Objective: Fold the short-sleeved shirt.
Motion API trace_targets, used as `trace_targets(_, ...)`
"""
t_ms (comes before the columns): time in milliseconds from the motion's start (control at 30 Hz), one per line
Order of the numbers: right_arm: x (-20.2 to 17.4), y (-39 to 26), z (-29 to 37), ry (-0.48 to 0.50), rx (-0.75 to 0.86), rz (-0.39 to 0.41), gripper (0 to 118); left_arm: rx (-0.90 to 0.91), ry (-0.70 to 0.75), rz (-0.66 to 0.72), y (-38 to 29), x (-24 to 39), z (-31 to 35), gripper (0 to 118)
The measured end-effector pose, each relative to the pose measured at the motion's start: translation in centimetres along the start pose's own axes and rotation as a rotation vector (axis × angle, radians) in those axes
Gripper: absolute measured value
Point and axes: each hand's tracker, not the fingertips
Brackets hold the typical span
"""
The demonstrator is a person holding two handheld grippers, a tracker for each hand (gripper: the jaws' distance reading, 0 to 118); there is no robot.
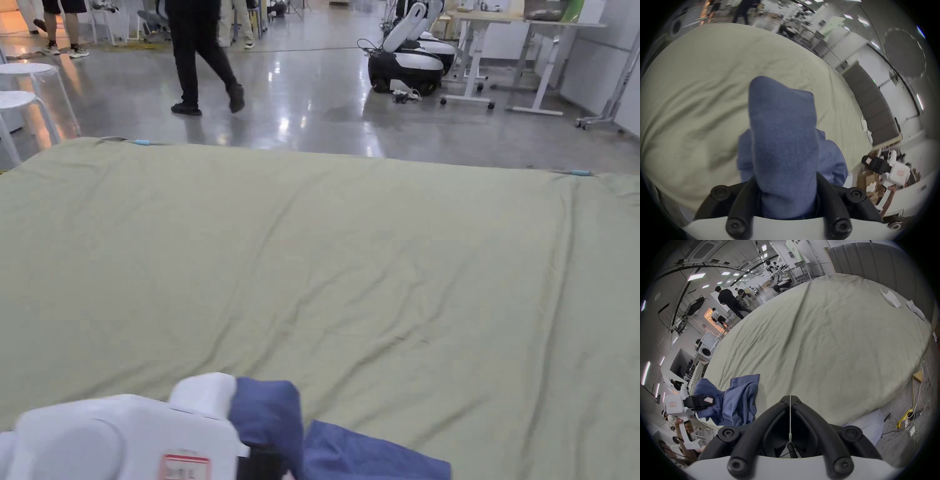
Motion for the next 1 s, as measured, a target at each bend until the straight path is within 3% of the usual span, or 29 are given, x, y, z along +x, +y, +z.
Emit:
trace_targets(133,1.1,-0.1,0.6,-0.033,0.019,-0.03,3,-0.034,-0.05,-0.089,-0.2,2.3,-3.4,19)
trace_targets(233,1.8,-0.2,0.7,-0.05,0.027,-0.057,3,-0.017,-0.121,-0.043,-0.6,2.7,-4.4,40)
trace_targets(267,2.0,-0.2,0.7,-0.052,0.027,-0.065,3,-0.009,-0.147,-0.023,-0.6,2.9,-4.3,49)
trace_targets(300,2.1,-0.3,0.6,-0.052,0.025,-0.072,3,-0.006,-0.181,-0.015,-0.5,3.0,-4.2,72)
trace_targets(333,2.2,-0.3,0.5,-0.053,0.022,-0.076,3,-0.004,-0.233,-0.011,-0.5,3.1,-4.0,85)
trace_targets(467,2.0,-0.3,-0.2,-0.059,0.005,-0.077,3,-0.024,-0.463,0.114,0.0,2.9,-3.5,89)
trace_targets(500,1.9,-0.3,-0.3,-0.055,0.001,-0.074,3,-0.055,-0.528,0.152,0.2,2.6,-3.5,87)
trace_targets(533,1.7,-0.3,-0.3,-0.048,-0.002,-0.072,3,-0.087,-0.592,0.192,0.2,2.5,-3.5,75)
trace_targets(567,1.6,-0.4,-0.4,-0.039,-0.003,-0.07,3,-0.11,-0.63,0.217,0.2,2.2,-3.4,47)
trace_targets(600,1.4,-0.4,-0.4,-0.029,-0.003,-0.066,3,-0.096,-0.657,0.229,-0.1,1.9,-3.2,4)
trace_targets(767,1.0,-0.3,0.1,-0.016,0.001,-0.051,3,-0.09,-0.512,0.191,-0.7,1.2,-5.0,2)
trace_targets(900,0.7,-0.3,0.3,0.002,0.011,-0.044,3,-0.207,-0.422,0.213,-3.0,0.5,-12.4,0)
trace_targets(967,0.3,-0.3,0.2,0.015,0.009,-0.033,3,-0.134,-0.54,0.197,-4.0,0.8,-13.6,0)
trace_targets(1000,0.0,-0.3,0.0,0.025,0.006,-0.026,3,-0.111,-0.48,0.138,-3.6,1.7,-12.9,0)
